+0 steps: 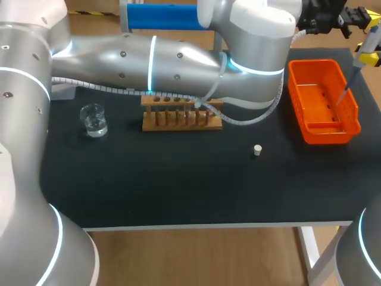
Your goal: Invert the test tube, pick up the pipette, mount the tip to pipette, aspirate from beaker and dispense into the tube, eject the tip, return the pipette, and cap with the stopper.
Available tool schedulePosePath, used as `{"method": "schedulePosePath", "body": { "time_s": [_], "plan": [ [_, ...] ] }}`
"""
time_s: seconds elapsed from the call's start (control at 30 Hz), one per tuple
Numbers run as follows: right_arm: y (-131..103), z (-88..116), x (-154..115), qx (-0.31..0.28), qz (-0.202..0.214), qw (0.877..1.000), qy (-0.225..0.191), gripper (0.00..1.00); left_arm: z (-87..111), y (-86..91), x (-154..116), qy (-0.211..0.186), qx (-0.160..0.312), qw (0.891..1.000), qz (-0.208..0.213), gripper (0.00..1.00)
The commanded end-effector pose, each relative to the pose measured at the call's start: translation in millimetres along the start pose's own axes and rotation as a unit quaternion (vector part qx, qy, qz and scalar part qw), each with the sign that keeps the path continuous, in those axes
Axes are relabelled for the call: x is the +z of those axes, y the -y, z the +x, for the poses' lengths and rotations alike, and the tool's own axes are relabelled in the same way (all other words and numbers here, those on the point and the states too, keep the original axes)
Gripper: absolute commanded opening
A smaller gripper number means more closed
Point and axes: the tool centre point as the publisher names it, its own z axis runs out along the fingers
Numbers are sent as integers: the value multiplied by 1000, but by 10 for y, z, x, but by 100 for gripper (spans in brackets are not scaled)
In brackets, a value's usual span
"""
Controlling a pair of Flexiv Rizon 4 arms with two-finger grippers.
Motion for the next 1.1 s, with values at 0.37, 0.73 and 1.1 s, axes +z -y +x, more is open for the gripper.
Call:
{"method": "schedulePosePath", "body": {
  "time_s": [0.37, 0.73, 1.1],
  "plan": [
    [-6, -14, -19, 0, 0, 1000, -3, 0, 13, -120, 64, -7, 4, 996, 94, 0],
    [-6, -14, -19, 0, 0, 1000, -3, 0, 35, -233, 77, -10, -3, 995, 95, 0],
    [-6, -14, -19, 0, 0, 1000, -3, 0, 53, -326, 104, -11, -11, 996, 93, 0]
  ]
}}
